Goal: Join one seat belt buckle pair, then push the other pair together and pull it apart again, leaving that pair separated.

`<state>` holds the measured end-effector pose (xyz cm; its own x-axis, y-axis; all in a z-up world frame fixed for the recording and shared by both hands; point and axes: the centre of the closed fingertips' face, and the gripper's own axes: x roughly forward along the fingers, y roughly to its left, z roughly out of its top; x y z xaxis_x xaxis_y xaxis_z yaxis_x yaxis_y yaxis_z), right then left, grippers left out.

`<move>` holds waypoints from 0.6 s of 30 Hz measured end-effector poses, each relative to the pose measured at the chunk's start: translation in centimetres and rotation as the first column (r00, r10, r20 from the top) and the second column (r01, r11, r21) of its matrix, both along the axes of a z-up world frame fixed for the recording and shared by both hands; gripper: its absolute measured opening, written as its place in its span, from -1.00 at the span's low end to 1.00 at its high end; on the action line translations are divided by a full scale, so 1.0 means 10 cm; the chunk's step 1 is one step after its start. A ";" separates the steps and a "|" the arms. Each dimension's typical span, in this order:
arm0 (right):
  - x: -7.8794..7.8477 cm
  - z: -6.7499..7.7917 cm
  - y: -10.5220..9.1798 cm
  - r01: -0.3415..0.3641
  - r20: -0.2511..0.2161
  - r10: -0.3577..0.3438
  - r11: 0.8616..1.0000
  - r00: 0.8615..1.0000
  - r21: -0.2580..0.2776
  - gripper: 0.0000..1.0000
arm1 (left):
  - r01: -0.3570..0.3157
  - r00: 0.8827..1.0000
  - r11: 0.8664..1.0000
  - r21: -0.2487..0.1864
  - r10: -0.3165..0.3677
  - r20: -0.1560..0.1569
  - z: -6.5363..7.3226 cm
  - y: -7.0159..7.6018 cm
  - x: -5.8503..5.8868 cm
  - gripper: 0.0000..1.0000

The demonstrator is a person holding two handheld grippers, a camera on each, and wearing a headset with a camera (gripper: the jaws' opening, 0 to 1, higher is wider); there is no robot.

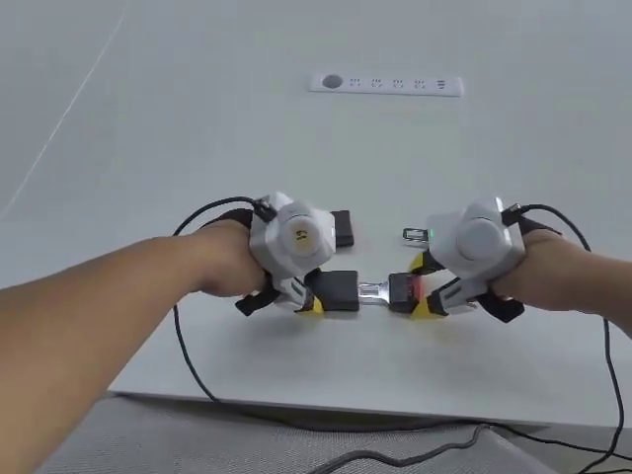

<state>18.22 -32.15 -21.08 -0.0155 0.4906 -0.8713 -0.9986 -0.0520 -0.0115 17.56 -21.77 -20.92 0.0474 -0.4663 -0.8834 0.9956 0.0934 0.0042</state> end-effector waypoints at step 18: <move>-0.04 -0.01 0.14 0.015 -0.010 -0.015 1.000 1.000 0.022 -0.36 | 0.002 1.000 1.000 -0.009 -0.002 0.003 0.00 -0.01 -0.01 -0.35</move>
